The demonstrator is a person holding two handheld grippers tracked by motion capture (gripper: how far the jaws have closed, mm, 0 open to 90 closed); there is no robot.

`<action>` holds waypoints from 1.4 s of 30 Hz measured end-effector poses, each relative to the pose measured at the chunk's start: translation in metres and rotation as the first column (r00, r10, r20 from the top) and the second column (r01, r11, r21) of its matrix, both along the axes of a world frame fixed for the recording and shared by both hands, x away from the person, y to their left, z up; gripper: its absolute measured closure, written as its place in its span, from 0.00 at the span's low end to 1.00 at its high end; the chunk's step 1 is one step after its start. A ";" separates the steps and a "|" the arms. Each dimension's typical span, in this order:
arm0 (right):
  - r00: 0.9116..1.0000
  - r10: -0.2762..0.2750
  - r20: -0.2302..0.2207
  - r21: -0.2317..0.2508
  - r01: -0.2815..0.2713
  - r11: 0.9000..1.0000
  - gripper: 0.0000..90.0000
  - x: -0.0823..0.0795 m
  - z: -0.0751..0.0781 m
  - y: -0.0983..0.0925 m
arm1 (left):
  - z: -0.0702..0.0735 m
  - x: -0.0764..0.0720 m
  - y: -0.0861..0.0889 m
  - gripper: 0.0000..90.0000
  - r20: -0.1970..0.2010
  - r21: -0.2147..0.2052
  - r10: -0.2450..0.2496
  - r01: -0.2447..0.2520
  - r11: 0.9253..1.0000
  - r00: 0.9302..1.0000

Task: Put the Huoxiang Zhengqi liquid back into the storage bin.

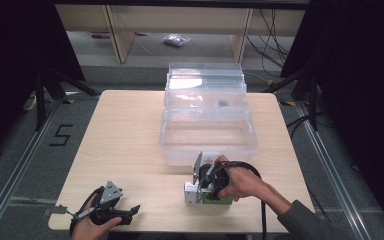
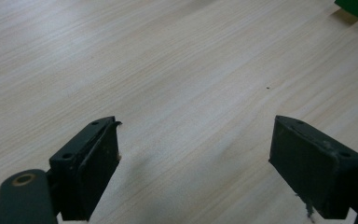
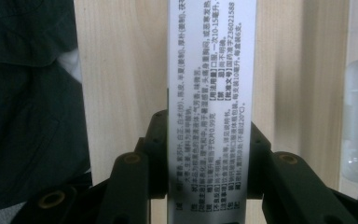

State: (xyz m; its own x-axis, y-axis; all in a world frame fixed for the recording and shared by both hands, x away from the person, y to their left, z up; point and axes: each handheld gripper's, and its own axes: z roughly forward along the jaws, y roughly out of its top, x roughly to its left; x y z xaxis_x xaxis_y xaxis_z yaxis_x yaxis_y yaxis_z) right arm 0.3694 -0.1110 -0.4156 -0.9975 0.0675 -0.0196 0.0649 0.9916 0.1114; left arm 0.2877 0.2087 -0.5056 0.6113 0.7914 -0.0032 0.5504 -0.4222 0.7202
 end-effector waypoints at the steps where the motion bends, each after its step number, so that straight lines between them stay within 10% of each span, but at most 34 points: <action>1: 1.000 0.009 0.007 0.001 -0.009 1.000 0.71 0.001 0.002 0.000 | 0.000 0.000 0.000 0.17 0.001 0.000 0.000 0.000 1.000 1.000; 42: 0.997 -0.076 0.021 0.093 0.074 0.993 0.71 0.014 0.065 -0.034 | 0.000 0.000 0.000 0.17 -0.004 -0.011 0.006 -0.006 1.000 1.000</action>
State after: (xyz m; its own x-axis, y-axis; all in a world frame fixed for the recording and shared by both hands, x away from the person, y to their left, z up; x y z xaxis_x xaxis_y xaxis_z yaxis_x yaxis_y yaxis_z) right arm 0.3835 -0.1453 -0.3509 -0.9889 0.1448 -0.0344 0.1348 0.9695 0.2046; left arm 0.2877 0.2086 -0.5054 0.6061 0.7952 -0.0150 0.5563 -0.4104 0.7226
